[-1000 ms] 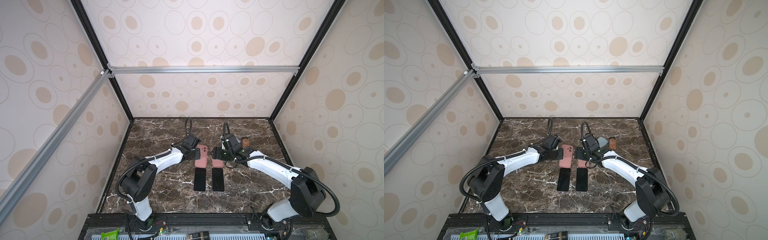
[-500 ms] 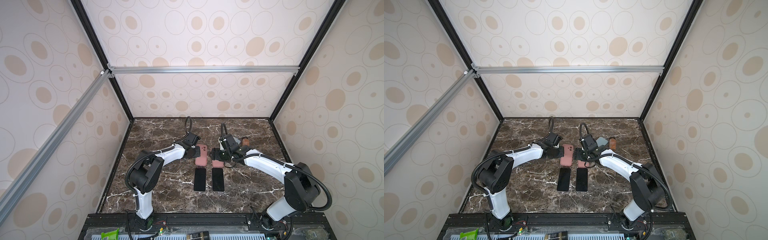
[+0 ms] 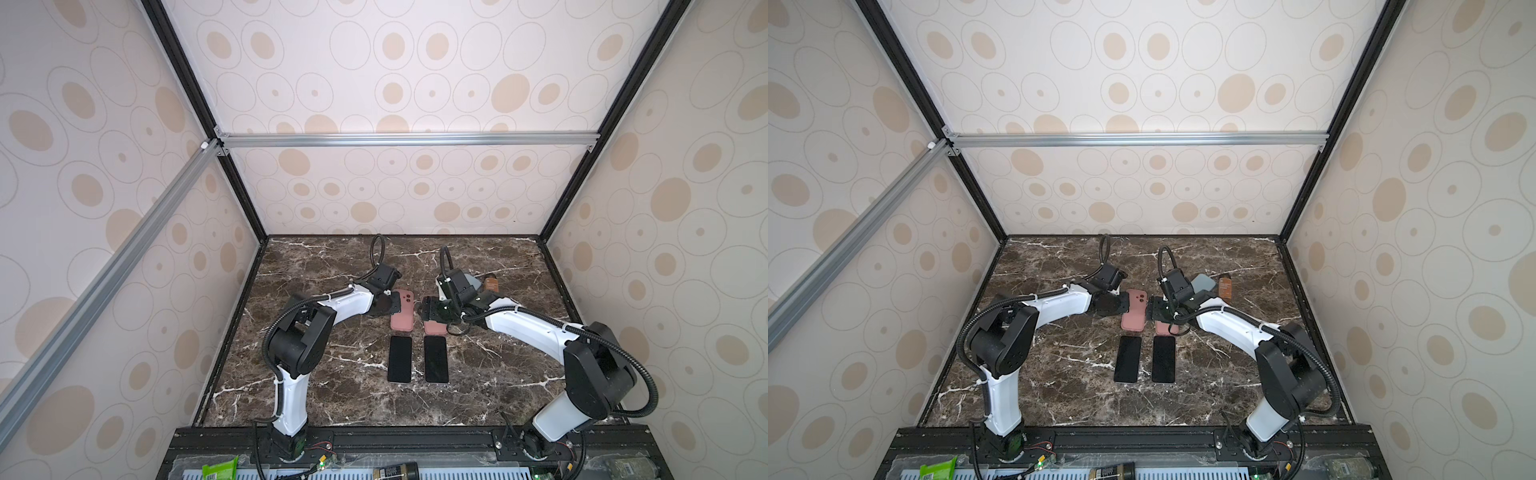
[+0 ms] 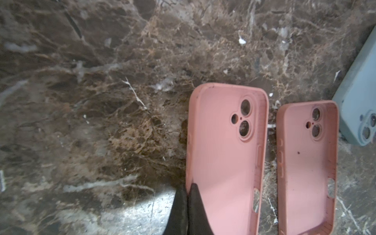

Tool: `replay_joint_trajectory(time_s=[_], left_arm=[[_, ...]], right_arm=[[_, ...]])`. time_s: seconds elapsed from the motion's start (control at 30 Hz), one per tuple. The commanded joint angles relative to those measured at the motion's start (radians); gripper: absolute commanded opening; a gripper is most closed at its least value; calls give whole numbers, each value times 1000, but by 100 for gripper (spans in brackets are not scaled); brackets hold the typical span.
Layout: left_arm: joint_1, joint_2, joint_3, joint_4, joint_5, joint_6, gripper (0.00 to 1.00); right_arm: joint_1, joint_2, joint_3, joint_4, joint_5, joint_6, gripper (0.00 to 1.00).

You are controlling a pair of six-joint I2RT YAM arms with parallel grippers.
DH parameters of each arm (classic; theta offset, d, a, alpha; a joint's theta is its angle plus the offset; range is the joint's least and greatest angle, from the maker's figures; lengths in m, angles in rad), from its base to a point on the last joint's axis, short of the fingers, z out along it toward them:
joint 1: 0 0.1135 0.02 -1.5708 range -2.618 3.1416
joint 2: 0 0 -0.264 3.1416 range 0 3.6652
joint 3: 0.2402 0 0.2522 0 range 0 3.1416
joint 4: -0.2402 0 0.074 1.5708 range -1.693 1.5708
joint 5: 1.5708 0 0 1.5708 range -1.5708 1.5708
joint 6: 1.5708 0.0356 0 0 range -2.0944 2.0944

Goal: Take the phone out of the phone case
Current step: 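Open both grippers and lift them off the two pink cases, then move the right gripper toward the light-blue phone while the left draws back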

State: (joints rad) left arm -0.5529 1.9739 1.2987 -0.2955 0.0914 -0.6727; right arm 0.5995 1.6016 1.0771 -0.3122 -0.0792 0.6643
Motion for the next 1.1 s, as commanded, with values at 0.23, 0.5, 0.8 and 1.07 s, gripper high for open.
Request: replay_joint_trajectory(time_s=[0.23, 0.5, 0.8, 1.07], left_arm=[[13, 12, 49, -32, -2, 16, 24], [12, -119, 20, -35, -12, 33, 42], [-57, -343, -153, 140, -16, 102, 65], [-156, -377, -231, 327, -48, 171, 99]], right_arm=[[-8, 0, 26, -11, 10, -6, 72], [-23, -107, 13, -80, 135, -1, 74], [-175, -157, -36, -140, 225, 66, 78], [-242, 26, 92, -176, 259, 114, 97]])
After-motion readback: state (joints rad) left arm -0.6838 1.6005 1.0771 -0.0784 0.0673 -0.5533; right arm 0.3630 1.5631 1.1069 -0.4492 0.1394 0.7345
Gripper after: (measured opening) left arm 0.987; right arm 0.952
